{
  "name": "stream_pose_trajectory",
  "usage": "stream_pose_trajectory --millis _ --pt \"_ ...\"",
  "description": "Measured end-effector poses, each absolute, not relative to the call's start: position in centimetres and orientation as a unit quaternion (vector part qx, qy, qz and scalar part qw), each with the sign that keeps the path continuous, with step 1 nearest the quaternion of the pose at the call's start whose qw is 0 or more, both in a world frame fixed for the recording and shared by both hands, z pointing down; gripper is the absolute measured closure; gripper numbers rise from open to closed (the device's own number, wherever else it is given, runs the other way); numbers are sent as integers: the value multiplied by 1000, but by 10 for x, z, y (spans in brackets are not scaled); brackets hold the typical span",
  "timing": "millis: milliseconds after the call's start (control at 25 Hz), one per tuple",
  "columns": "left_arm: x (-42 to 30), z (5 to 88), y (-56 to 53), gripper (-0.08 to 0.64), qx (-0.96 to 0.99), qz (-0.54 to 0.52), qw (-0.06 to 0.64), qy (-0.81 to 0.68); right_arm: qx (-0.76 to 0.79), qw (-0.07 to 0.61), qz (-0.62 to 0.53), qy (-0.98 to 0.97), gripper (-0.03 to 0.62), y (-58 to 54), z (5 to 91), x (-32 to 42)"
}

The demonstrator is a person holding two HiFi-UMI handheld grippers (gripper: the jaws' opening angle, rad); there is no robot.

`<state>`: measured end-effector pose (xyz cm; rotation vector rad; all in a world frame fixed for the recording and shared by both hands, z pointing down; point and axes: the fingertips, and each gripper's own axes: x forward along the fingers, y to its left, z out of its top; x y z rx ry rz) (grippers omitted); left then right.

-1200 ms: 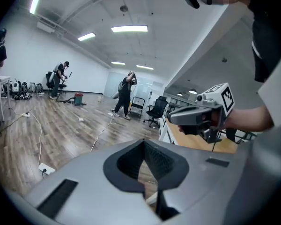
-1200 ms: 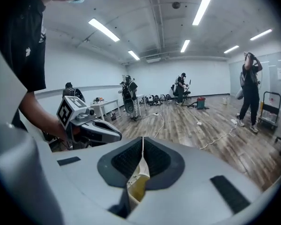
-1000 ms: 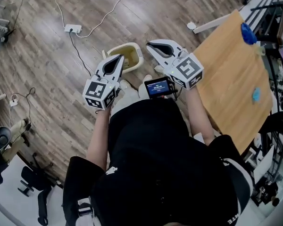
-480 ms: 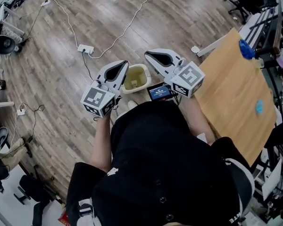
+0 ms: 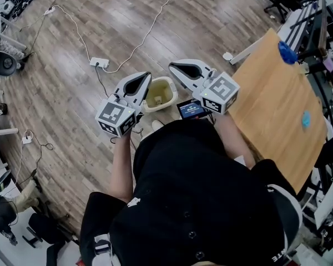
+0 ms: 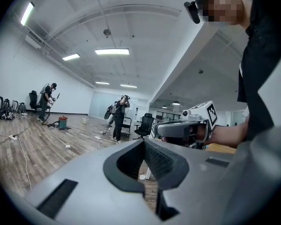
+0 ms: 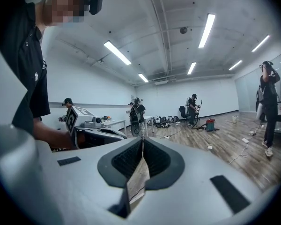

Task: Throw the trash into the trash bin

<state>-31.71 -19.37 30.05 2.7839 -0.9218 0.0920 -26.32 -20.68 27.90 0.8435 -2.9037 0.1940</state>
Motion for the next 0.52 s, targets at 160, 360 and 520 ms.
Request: stream_pose_trajectory --millis 160,360,520 --pt "-313 300 -197 554 946 29 107 -306 281 58 64 -956 588 -207 279 -260" --pt "-305 300 -203 554 948 35 108 -297 289 56 68 -953 588 -215 278 -251" --pt "-303 304 -210 554 948 34 116 -295 296 54 71 -951 588 -222 282 -244"
